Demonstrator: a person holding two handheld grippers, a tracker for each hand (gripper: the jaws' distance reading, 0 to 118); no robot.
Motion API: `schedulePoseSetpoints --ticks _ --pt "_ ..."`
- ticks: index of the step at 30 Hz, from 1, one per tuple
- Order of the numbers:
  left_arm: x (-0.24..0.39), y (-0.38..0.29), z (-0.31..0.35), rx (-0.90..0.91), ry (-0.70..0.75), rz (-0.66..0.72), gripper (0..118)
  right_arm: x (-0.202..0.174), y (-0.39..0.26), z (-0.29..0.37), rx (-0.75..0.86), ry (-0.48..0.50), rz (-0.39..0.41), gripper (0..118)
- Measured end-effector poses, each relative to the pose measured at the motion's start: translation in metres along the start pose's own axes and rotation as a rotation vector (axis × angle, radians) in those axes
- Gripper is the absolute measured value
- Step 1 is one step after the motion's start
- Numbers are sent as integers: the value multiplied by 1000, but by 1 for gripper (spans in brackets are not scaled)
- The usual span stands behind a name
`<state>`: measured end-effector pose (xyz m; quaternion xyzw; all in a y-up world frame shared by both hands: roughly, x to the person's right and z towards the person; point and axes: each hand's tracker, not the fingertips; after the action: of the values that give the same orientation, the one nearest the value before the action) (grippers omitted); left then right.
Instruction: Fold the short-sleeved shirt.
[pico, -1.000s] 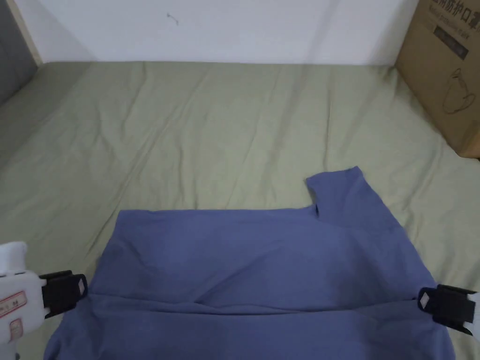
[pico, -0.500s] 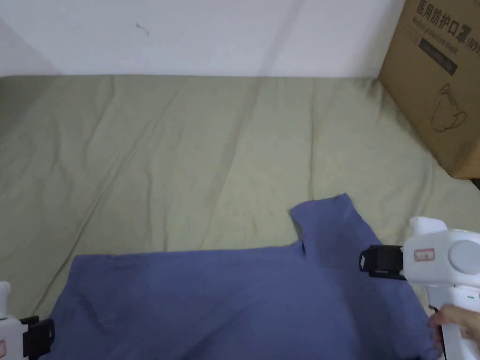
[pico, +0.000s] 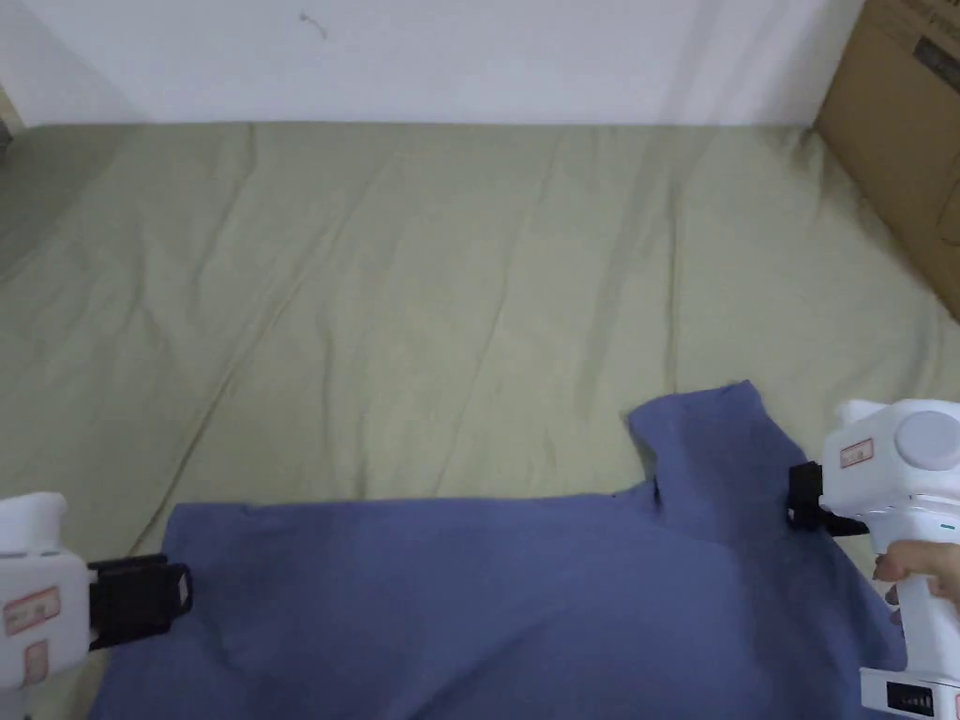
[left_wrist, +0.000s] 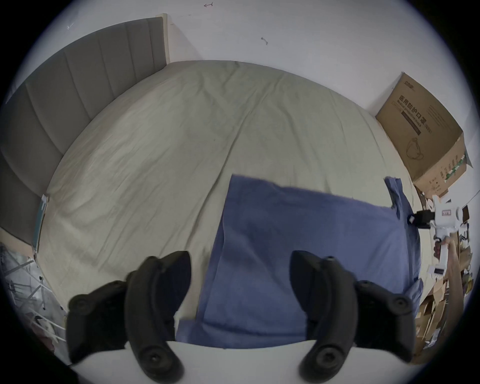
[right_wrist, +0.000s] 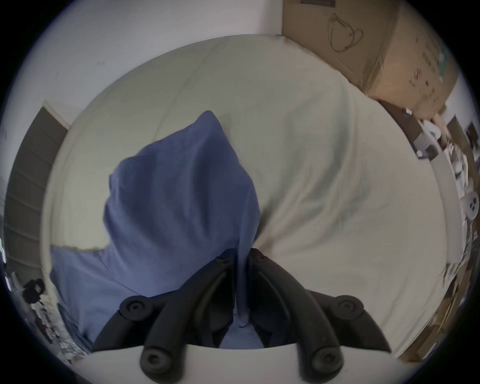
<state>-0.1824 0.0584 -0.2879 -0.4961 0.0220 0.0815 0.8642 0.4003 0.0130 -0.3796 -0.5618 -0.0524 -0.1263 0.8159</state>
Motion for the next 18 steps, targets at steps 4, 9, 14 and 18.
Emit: schedulePoseSetpoints --ticks 4,9,14,18 --pt "-2 33 -37 -15 -9 19 89 1 -2 7 17 13 28 3" --pt "-3 60 -80 -55 31 57 89 4 -3 14 21 11 49 3" --pt "11 67 -115 -149 1 31 68 2 -4 15 18 14 53 3" --pt "35 65 -115 -130 104 -102 34 5 -5 17 16 46 21 3"
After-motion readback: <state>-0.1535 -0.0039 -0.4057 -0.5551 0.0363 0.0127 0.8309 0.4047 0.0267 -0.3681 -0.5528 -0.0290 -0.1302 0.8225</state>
